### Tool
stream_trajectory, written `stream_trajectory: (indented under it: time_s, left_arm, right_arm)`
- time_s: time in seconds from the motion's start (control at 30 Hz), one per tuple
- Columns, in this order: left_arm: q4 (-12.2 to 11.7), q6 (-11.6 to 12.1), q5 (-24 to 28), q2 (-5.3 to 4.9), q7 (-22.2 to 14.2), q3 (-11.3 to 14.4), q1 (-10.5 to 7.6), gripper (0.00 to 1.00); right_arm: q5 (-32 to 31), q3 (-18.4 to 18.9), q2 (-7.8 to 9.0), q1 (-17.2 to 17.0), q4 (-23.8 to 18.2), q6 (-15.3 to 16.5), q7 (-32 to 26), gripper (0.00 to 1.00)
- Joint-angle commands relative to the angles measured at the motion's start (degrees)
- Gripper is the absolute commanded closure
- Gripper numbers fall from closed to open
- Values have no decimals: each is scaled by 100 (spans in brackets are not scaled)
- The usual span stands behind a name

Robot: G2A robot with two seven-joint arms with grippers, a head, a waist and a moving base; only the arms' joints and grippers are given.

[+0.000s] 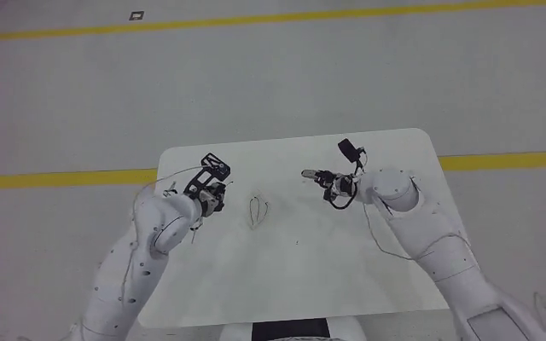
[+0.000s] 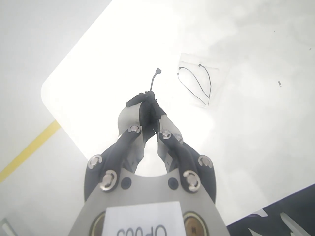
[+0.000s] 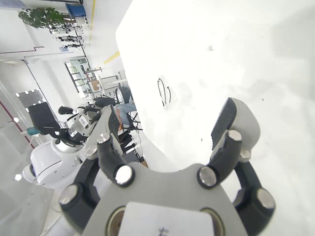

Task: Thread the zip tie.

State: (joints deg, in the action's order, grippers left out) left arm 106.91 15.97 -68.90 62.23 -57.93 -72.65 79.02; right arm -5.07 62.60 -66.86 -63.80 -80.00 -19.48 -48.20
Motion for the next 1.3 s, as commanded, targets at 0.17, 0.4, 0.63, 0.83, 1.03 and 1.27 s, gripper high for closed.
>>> stream_trajectory:
  time_s: [0.17, 0.4, 0.63, 0.83, 1.03, 1.27]
  left_arm:
    - [-39, 15, -60, -2, 138, 30, 20, 100]
    - [23, 201, -643, -39, 452, 193, 73, 100]
    - [98, 351, -1167, -91, 742, 405, 140, 100]
    - [102, 351, -1344, -177, 933, 628, 135, 100]
    - [125, 351, -1345, -193, 981, 652, 123, 100]
    - [46, 293, -1412, -186, 1198, 717, 120, 100]
  right_arm:
    - [69, -12, -3, -35, 0, 22, -41, 0]
    - [705, -125, -8, 209, -50, 17, -1260, 0]
    - [1256, -527, -100, 683, 437, 0, -1961, 0]
    - [1888, -961, -249, 1160, 1151, 0, -1980, 0]
    - [1914, -982, -255, 1182, 1181, 0, -1971, 0]
    - [2234, -1076, -297, 1157, 1289, 0, -1986, 0]
